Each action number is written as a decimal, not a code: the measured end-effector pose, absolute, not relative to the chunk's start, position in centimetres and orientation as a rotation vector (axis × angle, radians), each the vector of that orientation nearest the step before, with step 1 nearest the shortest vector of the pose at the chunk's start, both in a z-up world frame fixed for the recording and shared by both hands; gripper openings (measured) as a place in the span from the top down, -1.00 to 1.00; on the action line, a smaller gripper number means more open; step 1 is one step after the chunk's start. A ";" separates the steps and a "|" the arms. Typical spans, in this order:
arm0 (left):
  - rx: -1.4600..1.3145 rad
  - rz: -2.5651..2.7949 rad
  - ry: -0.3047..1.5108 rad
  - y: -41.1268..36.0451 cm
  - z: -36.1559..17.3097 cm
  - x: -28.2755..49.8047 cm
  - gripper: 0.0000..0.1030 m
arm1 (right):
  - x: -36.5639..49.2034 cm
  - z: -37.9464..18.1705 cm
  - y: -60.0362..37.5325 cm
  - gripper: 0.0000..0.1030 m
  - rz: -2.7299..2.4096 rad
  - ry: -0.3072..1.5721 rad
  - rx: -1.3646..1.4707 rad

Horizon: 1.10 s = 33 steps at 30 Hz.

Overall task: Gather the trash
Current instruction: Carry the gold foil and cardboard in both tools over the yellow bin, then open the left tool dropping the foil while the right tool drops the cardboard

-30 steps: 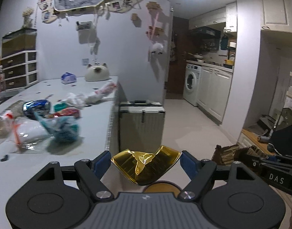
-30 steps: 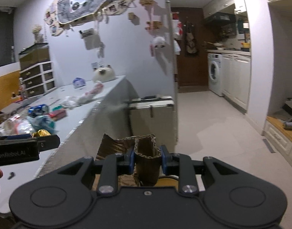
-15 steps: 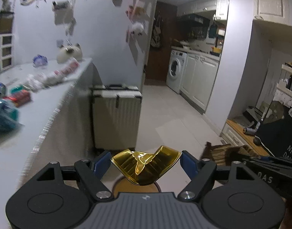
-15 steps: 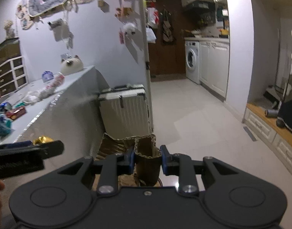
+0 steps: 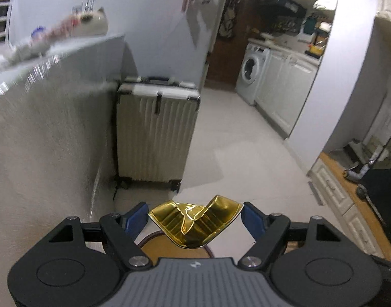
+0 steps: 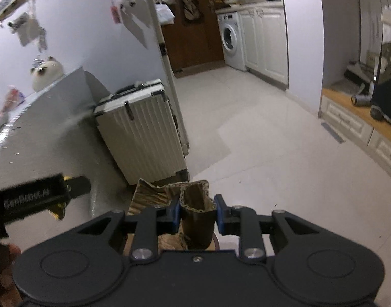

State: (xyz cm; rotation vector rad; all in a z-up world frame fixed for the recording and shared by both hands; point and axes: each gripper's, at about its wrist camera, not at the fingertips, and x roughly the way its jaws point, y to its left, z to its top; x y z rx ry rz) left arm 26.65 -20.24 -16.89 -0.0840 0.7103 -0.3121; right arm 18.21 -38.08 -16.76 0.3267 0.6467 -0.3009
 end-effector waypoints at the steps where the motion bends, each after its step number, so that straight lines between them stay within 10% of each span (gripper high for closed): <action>1: -0.078 -0.304 0.722 -20.2 -17.9 27.4 -0.54 | 19.2 -17.9 -38.3 0.47 -0.303 0.656 0.341; 33: 0.050 -0.346 1.229 -21.3 -43.8 39.2 -0.54 | 34.5 -42.1 -40.5 0.39 -0.249 1.029 0.434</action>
